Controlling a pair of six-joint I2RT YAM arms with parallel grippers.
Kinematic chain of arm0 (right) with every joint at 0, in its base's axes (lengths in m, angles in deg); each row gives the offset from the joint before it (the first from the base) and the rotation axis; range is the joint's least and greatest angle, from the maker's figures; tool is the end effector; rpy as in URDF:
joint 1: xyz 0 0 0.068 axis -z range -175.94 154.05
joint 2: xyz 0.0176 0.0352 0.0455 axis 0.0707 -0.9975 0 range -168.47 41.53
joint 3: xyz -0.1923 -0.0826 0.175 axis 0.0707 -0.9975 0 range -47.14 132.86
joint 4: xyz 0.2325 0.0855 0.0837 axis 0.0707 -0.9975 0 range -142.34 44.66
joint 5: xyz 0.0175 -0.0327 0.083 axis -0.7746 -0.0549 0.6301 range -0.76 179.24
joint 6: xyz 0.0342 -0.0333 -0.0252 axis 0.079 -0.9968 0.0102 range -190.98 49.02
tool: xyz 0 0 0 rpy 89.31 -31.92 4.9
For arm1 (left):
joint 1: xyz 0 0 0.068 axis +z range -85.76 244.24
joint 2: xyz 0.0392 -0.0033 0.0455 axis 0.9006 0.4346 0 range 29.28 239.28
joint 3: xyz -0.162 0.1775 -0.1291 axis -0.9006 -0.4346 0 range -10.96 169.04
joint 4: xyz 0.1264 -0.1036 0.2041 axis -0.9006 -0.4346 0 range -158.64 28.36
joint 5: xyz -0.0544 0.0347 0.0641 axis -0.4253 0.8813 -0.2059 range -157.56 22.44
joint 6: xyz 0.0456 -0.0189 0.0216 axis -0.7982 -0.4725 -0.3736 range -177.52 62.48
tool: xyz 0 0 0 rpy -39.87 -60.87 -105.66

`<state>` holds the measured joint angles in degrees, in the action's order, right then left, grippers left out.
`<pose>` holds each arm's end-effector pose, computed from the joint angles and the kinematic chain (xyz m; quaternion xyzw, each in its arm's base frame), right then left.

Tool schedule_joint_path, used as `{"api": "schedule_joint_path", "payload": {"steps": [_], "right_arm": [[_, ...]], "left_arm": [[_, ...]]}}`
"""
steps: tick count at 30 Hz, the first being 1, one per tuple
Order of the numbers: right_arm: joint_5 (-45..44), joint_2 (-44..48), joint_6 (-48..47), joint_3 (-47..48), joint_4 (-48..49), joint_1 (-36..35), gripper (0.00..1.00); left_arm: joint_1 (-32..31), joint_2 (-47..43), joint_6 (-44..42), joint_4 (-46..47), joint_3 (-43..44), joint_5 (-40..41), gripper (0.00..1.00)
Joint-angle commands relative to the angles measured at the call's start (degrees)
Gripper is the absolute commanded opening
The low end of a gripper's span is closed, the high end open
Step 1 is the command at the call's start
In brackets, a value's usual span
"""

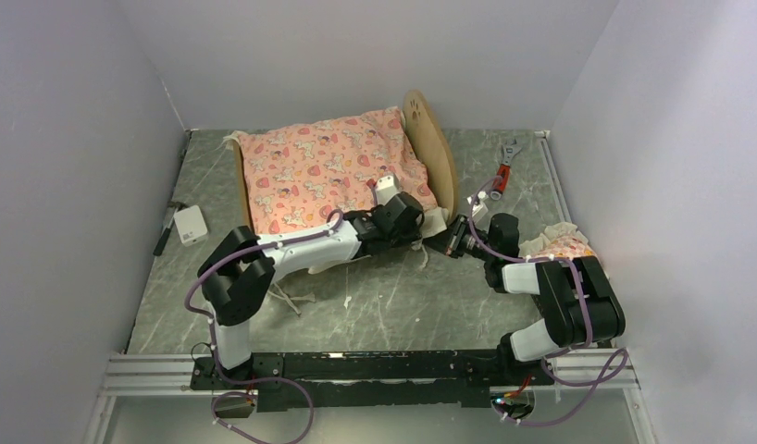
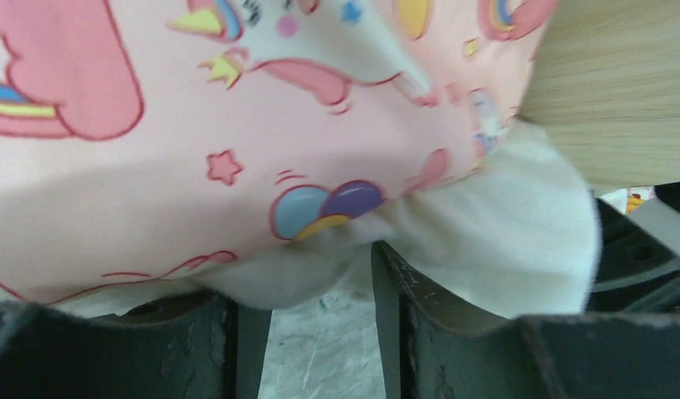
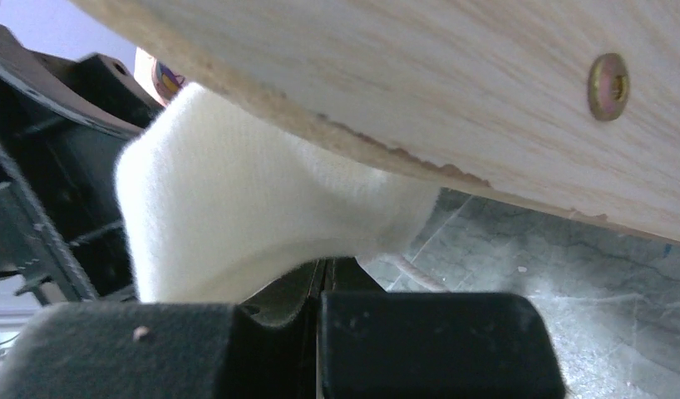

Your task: Set up the pet bed

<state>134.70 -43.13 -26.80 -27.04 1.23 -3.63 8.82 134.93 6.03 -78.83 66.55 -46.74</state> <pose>0.2434 0.0585 0.1503 0.0180 0.7798 0.5182 0.3509 0.2437 -0.3312 0.2288 -0.1329 0.9026 -0.2372 0.3338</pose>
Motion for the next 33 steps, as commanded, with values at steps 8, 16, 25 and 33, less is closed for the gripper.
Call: {"api": "schedule_joint_path", "payload": {"steps": [8,16,25,33], "right_arm": [[1.9,-0.9,0.6,0.0,3.4,-0.4,0.00],[1.7,-0.6,0.1,0.2,2.6,-0.4,0.00],[1.8,-0.6,0.1,0.4,2.4,-0.4,0.00],[1.7,-0.5,0.2,0.6,2.3,-0.4,0.00]], "left_arm": [[-1.3,0.9,-8.0,0.0,5.5,12.3,0.50],[-5.0,-3.4,-12.6,-3.0,5.9,16.8,0.68],[-7.4,-10.9,-17.1,-3.3,0.2,11.0,0.50],[-7.5,-9.8,-29.8,1.9,-5.9,3.0,0.43]]}}
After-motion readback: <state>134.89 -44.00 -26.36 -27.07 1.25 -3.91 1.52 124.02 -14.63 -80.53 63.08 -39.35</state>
